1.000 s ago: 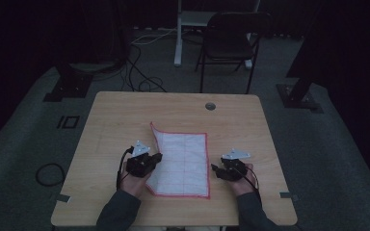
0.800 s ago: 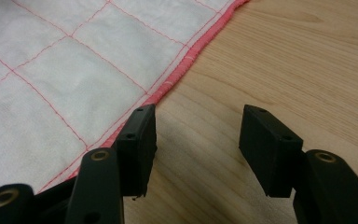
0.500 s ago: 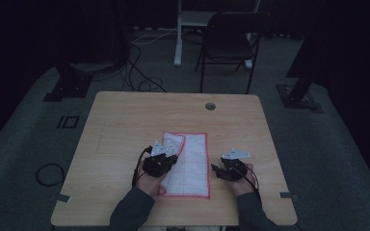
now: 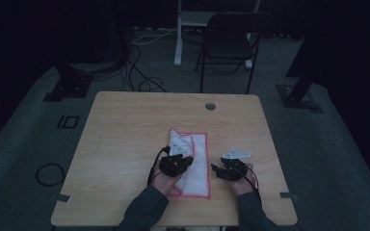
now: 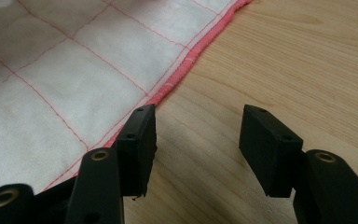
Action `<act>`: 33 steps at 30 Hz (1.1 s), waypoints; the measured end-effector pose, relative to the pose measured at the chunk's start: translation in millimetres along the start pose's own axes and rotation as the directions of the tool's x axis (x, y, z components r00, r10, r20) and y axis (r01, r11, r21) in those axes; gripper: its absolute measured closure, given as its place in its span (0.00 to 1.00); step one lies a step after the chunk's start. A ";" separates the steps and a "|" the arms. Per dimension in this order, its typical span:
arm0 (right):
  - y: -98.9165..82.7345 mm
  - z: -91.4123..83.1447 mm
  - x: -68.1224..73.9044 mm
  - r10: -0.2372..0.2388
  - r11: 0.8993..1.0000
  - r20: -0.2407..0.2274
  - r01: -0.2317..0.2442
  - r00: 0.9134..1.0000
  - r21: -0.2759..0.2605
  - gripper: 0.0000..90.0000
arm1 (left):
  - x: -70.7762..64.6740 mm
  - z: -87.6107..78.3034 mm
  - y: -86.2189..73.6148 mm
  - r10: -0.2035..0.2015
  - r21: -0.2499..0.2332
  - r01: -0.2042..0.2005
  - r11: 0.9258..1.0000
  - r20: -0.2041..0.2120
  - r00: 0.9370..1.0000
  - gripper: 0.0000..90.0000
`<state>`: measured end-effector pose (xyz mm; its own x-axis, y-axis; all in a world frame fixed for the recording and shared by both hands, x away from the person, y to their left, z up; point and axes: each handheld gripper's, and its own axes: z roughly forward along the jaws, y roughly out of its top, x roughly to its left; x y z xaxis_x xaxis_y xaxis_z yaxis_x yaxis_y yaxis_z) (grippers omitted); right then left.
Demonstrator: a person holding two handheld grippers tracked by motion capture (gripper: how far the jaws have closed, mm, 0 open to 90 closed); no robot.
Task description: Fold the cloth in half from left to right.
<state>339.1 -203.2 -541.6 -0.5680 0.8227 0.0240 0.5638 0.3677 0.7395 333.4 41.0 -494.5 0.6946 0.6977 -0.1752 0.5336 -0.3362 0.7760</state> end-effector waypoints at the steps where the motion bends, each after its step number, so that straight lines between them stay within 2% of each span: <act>1: 0.0 0.2 0.0 0.000 1.000 0.000 0.000 1.000 0.000 0.51 | -1.7 2.9 1.2 -0.002 0.001 0.002 1.000 0.004 1.000 0.97; 10: 0.5 0.7 -0.8 0.006 1.000 -0.001 -0.006 1.000 -0.003 0.51 | -19.5 27.3 6.5 0.006 0.037 -0.007 0.999 0.022 1.000 0.97; 13: 0.6 0.5 -0.8 0.003 1.000 -0.001 -0.003 1.000 -0.004 0.51 | -22.2 31.3 5.7 0.008 0.035 -0.011 0.999 0.064 0.998 0.93; 17: 1.4 -0.3 -1.5 0.006 1.000 0.001 -0.006 1.000 -0.007 0.51 | -23.4 24.9 4.9 0.021 0.023 -0.023 0.999 0.064 0.998 0.88; 19: 3.0 -0.1 -1.0 0.003 1.000 0.004 -0.003 1.000 -0.012 0.52 | -22.6 20.0 2.8 0.040 0.031 -0.042 0.999 0.056 0.998 0.88; 22: 9.4 -0.9 0.4 -0.010 0.999 0.007 0.010 1.000 -0.034 0.56 | -21.1 13.2 -3.5 0.064 0.047 -0.066 0.997 0.041 0.997 0.88; 25: 18.7 -0.3 2.0 -0.016 0.999 0.005 0.017 1.000 -0.051 0.62 | -18.7 7.0 -12.1 0.071 0.053 -0.072 0.996 0.020 0.997 0.88; 33: 38.0 16.2 1.3 0.002 0.997 0.011 -0.001 1.000 -0.071 0.73 | -7.4 -9.4 -31.9 0.087 0.069 -0.085 0.994 -0.031 0.996 0.86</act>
<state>369.5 -181.2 -524.4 -0.5603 0.8281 0.0178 0.5201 0.3351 0.7856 306.7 52.5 -512.3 0.7228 0.6854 -0.0880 0.5050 -0.4370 0.7443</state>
